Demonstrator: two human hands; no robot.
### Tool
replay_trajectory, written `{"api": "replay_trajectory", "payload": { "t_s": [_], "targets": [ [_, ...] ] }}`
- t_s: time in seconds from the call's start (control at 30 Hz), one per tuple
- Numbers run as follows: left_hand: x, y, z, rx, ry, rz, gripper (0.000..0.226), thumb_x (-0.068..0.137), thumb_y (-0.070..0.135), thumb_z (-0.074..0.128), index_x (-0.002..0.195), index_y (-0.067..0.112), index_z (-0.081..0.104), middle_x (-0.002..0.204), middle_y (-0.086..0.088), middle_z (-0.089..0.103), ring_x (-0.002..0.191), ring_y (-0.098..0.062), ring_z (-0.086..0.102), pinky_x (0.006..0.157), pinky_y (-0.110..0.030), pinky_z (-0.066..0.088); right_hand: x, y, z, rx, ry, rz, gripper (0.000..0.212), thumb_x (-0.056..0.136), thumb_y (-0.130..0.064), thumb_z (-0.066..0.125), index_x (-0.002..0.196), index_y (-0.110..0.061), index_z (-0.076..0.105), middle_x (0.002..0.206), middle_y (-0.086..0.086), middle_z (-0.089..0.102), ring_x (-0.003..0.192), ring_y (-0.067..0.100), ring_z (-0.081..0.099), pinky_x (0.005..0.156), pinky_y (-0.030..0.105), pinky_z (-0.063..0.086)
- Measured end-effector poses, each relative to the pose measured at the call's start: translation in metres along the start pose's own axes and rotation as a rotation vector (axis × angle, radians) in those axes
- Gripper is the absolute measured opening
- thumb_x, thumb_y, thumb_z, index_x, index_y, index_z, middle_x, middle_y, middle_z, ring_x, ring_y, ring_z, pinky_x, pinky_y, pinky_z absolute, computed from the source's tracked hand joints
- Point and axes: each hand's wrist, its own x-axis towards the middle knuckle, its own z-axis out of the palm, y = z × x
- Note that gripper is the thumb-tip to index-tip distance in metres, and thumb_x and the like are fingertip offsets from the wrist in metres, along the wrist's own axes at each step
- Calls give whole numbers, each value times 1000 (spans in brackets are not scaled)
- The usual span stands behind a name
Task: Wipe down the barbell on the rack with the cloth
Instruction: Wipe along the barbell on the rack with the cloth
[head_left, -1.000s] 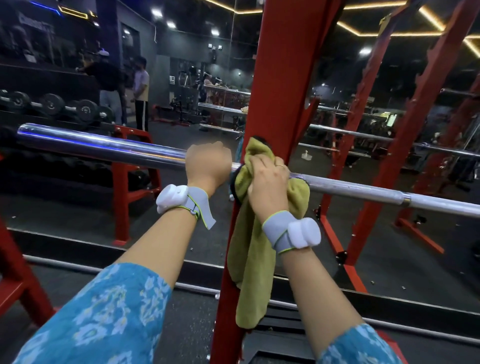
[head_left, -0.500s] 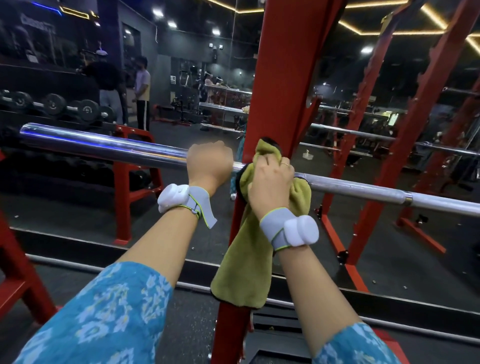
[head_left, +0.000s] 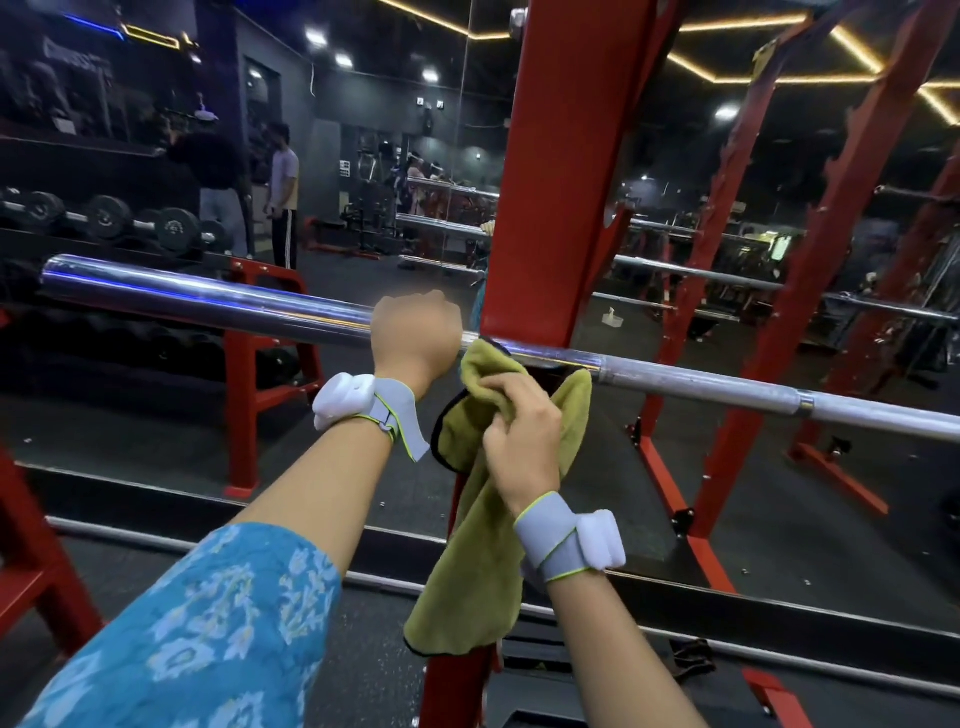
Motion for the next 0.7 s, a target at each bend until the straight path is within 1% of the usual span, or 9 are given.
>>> {"api": "replay_trajectory", "payload": {
  "t_s": [0.07,0.2,0.33,0.4,0.43,0.5,0.6,0.63,0.7],
  "targets": [
    [1,3,-3,2,-14,0,40,77,23,29,50,2,50,46,-19,53,40,-33,45,56,-30,27,4,-9,-10,100,16,8,38,64,10,43,90,-3,68,94,10,67,90,32,61,86,44,49],
    [1,2,-1,26,-39,-22,40,79,23,30,57,0,55,56,-23,58,49,-37,50,61,-33,24,5,-25,-29,144,122,-82,40,63,15,46,93,-1,67,93,9,65,92,26,59,88,27,44],
    [4,2,-4,87,-9,15,36,72,22,35,44,6,51,38,-14,50,32,-29,44,50,-24,27,22,-41,-49,209,286,-119,38,66,18,47,95,3,66,94,11,64,93,24,60,88,29,47],
    [6,-2,1,250,-141,24,29,71,27,41,45,16,49,39,-6,51,33,-25,48,46,-19,31,26,-59,-54,245,302,-186,36,69,21,49,96,5,66,96,13,64,95,23,60,89,30,47],
    [7,-9,5,286,-272,-24,26,72,31,42,51,19,48,45,-4,55,39,-24,53,47,-21,35,28,-69,-54,263,301,-226,35,71,21,50,97,5,66,97,14,64,96,24,60,90,31,47],
    [6,-20,5,256,-366,-69,26,75,37,34,59,21,48,57,-6,61,51,-26,59,53,-29,45,31,-80,-50,263,312,-288,35,72,21,49,99,6,65,100,15,63,98,25,59,91,30,46],
    [5,-13,-1,86,-285,-65,26,68,24,39,49,13,51,45,-10,55,39,-23,55,48,-17,38,44,-59,-34,143,333,-224,38,71,9,42,101,3,65,107,20,53,95,27,57,90,21,42],
    [4,-7,-3,110,-176,0,27,67,22,41,45,10,51,41,-11,53,34,-24,52,45,-18,34,50,-43,-28,96,320,-143,39,70,6,40,99,1,66,108,22,49,91,30,57,87,24,44],
    [5,2,-8,94,-101,24,33,73,20,38,47,4,53,44,-18,55,38,-31,53,48,-25,34,57,-14,-16,-74,236,-47,39,68,6,38,95,1,66,108,26,49,90,39,59,86,35,48]
  ]
}}
